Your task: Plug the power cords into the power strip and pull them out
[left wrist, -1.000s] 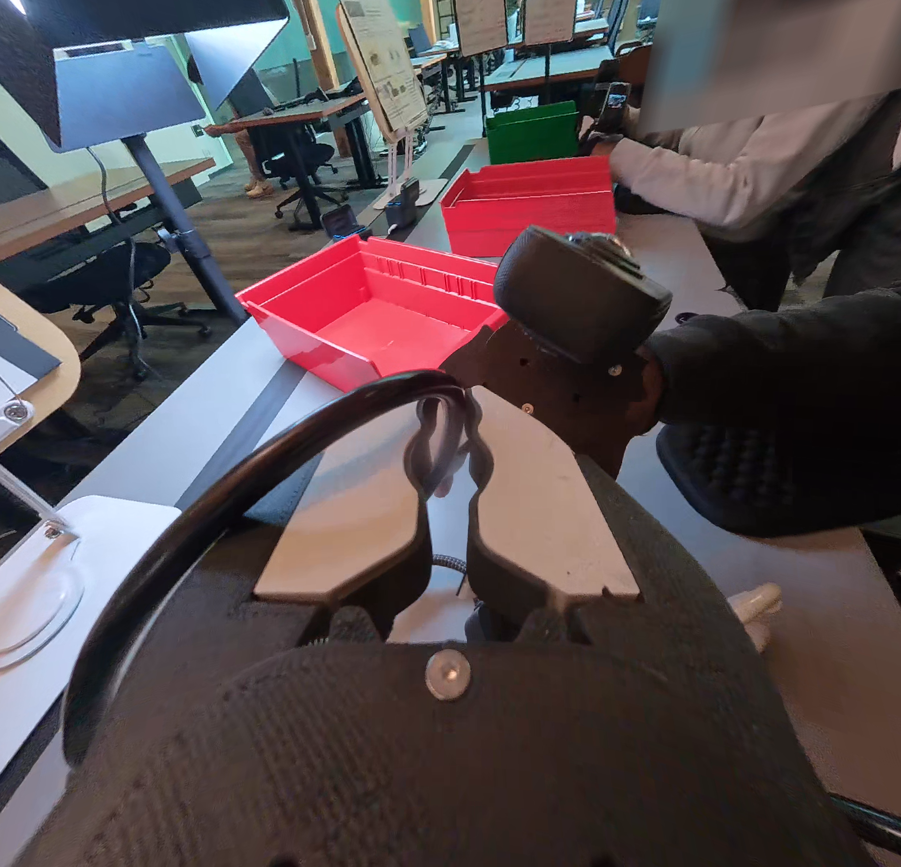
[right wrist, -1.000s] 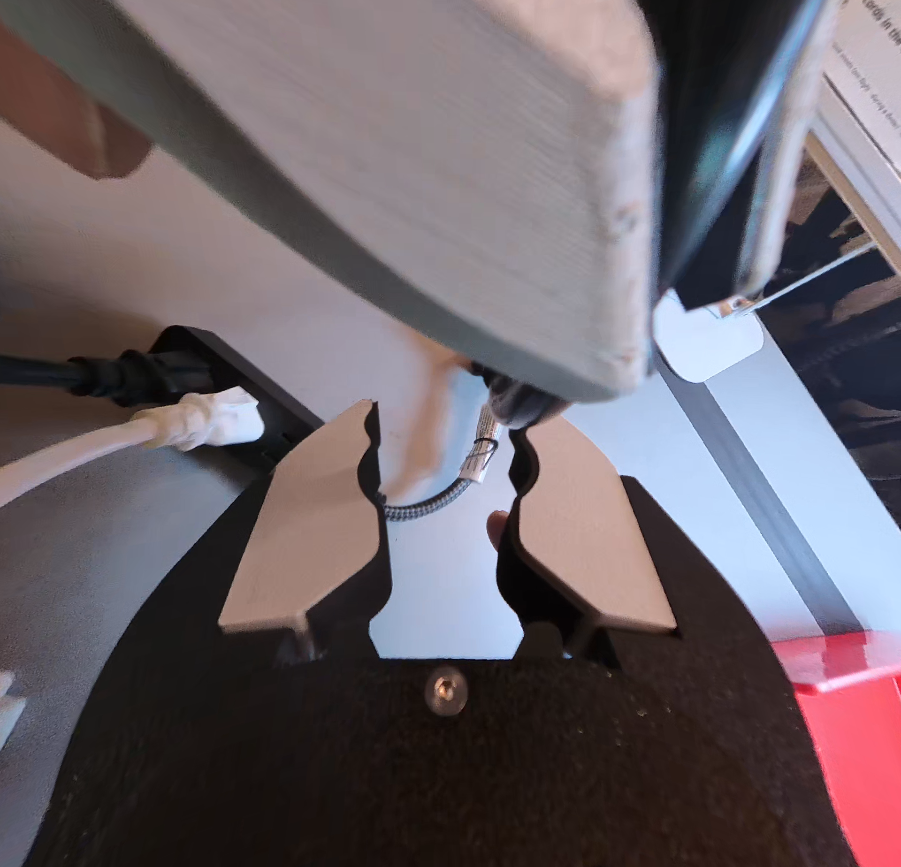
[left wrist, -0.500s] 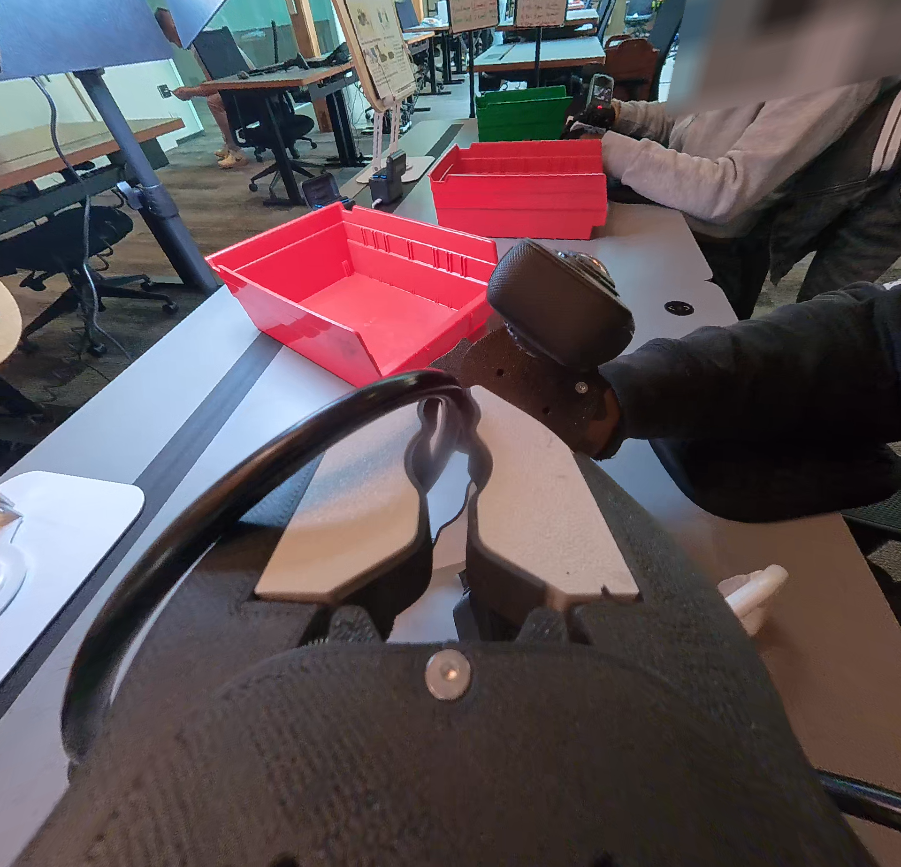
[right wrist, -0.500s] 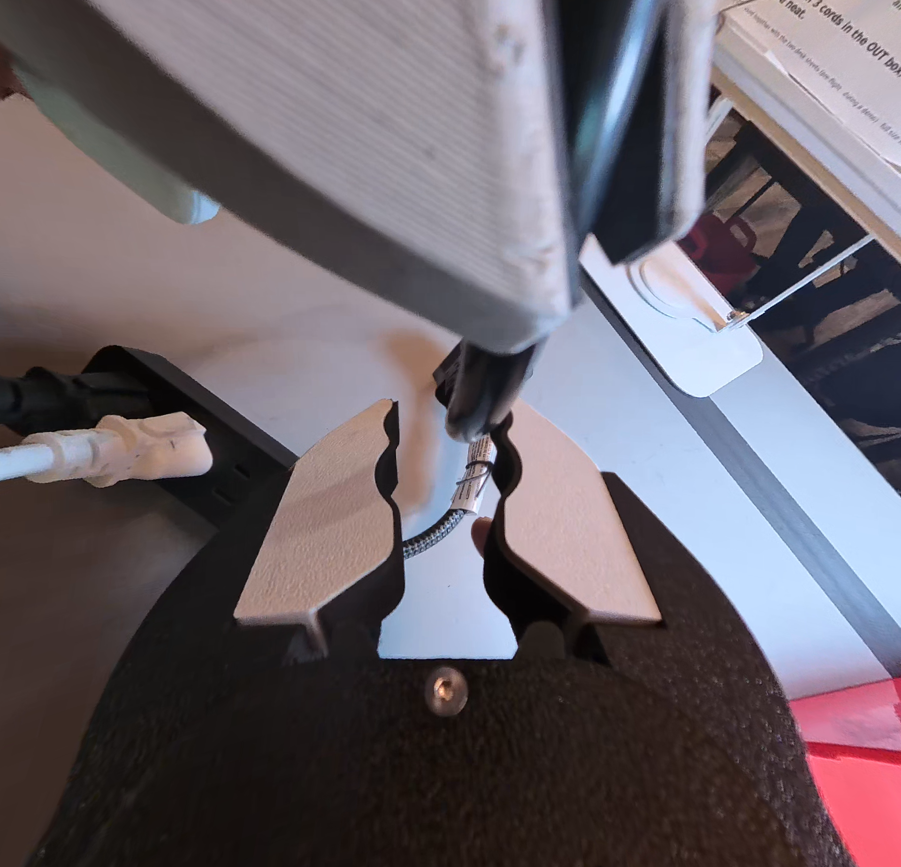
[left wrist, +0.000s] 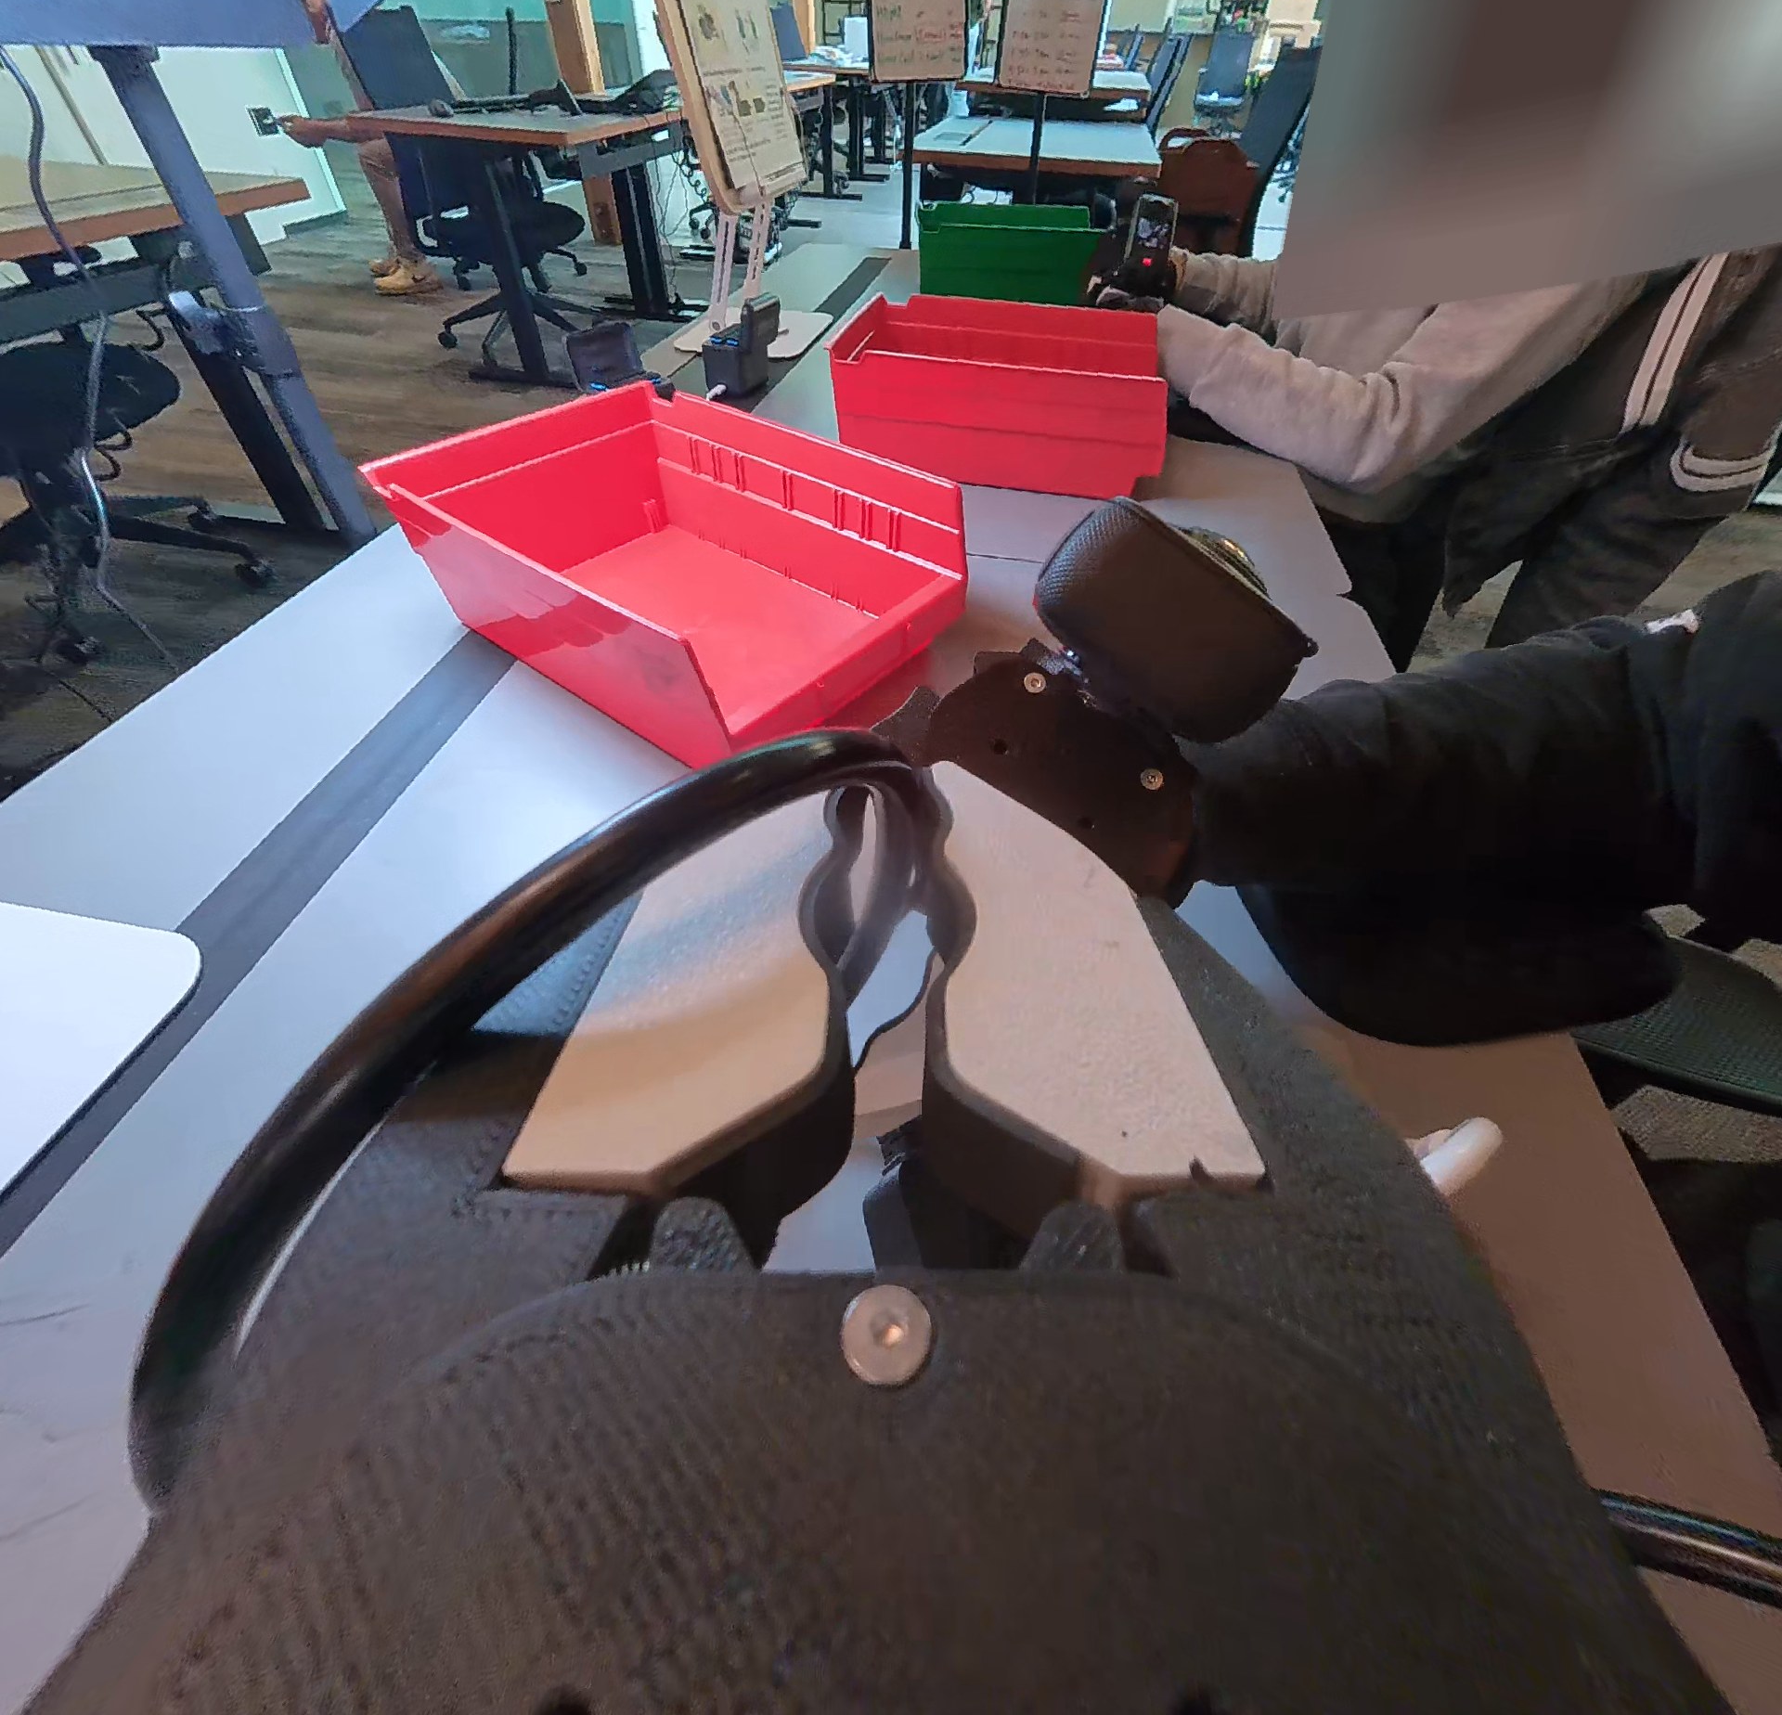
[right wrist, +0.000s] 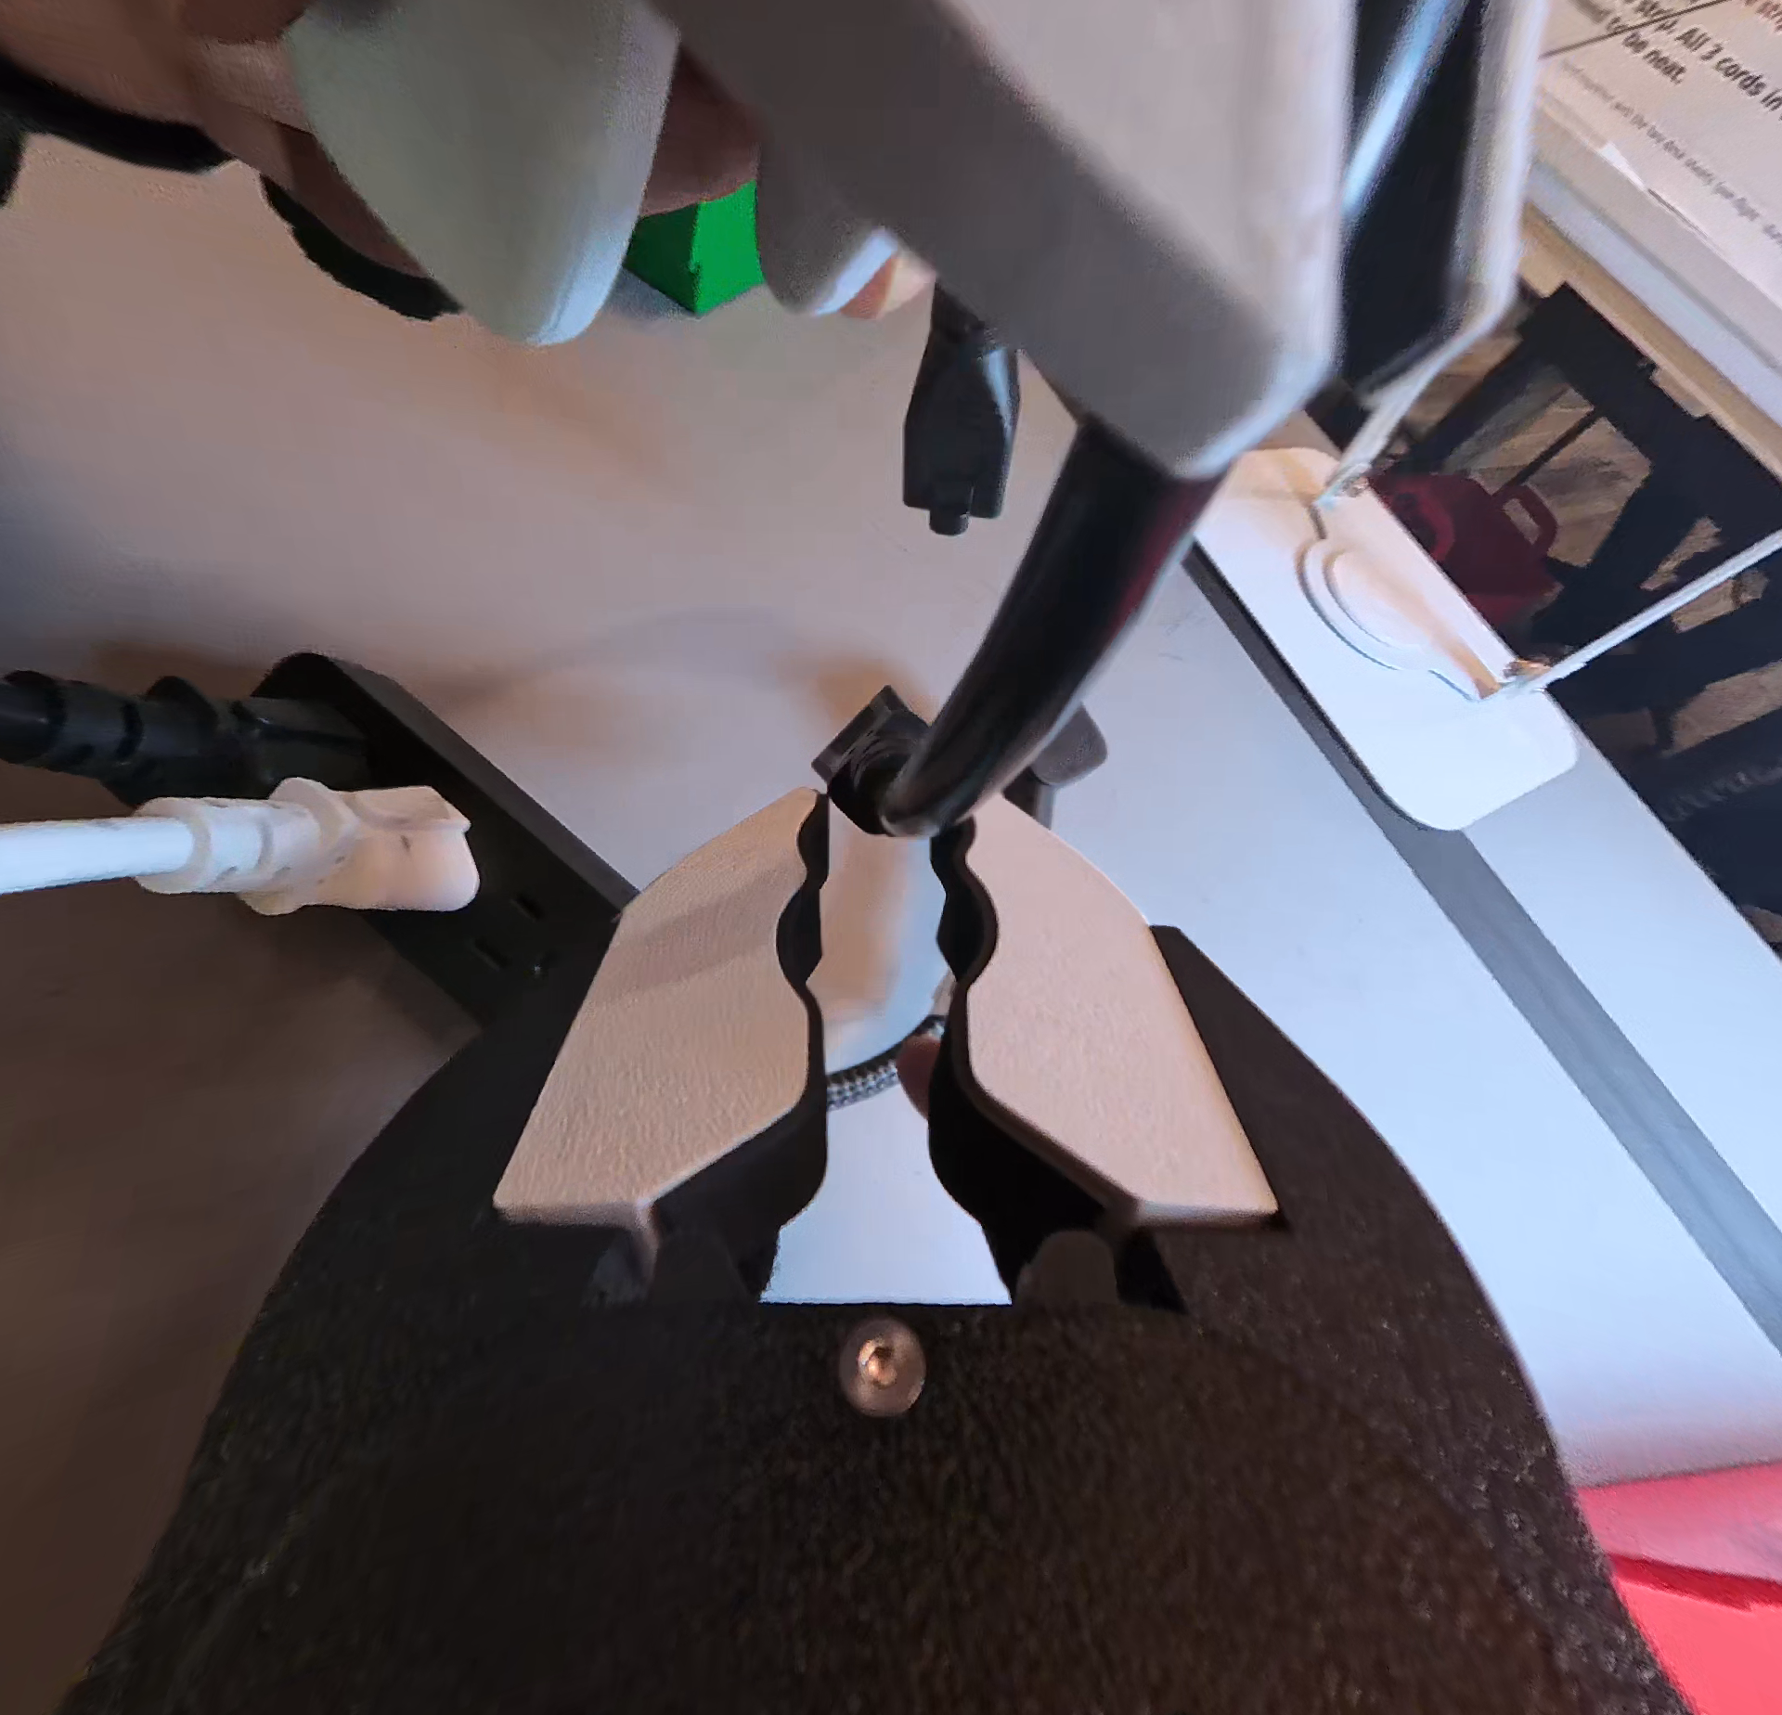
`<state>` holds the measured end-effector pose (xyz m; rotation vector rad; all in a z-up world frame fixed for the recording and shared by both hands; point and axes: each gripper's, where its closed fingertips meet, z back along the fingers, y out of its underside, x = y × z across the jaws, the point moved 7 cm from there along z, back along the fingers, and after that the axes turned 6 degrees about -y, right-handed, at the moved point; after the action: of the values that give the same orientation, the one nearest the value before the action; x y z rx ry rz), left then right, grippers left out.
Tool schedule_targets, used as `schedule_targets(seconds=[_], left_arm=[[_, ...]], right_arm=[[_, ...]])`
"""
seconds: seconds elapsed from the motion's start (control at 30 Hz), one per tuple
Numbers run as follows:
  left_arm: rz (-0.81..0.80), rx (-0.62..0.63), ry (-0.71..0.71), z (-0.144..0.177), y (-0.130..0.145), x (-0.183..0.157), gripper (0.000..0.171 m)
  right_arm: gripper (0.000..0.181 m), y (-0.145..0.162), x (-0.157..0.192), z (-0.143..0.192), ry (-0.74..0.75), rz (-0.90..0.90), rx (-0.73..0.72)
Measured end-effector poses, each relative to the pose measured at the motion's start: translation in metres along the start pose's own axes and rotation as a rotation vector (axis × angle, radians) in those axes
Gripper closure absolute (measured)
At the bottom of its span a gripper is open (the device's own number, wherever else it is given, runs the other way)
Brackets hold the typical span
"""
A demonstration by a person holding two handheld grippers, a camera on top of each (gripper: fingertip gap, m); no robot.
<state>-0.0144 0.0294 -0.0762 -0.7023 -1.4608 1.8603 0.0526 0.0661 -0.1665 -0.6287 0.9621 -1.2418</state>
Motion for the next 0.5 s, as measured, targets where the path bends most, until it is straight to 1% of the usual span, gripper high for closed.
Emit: schedule_targets(seconds=[0.13,0.23,0.4,0.5], left_arm=[[0.076,-0.025,0.026,0.008,-0.004,0.01,0.162],[0.121,-0.041,0.039,0.012,-0.006,0.016,0.162],[0.174,-0.042,0.06,0.011,-0.004,0.019,0.162],[0.176,-0.022,0.079,0.01,-0.003,0.017,0.163]], right_arm=[[0.149,-0.006,0.002,0.0,-0.035,-0.019,-0.006],[0.149,-0.009,0.002,-0.002,-0.051,-0.018,0.003],[0.149,-0.011,-0.001,-0.006,-0.03,-0.025,0.011],[0.148,-0.009,-0.001,-0.005,-0.044,0.034,0.018]])
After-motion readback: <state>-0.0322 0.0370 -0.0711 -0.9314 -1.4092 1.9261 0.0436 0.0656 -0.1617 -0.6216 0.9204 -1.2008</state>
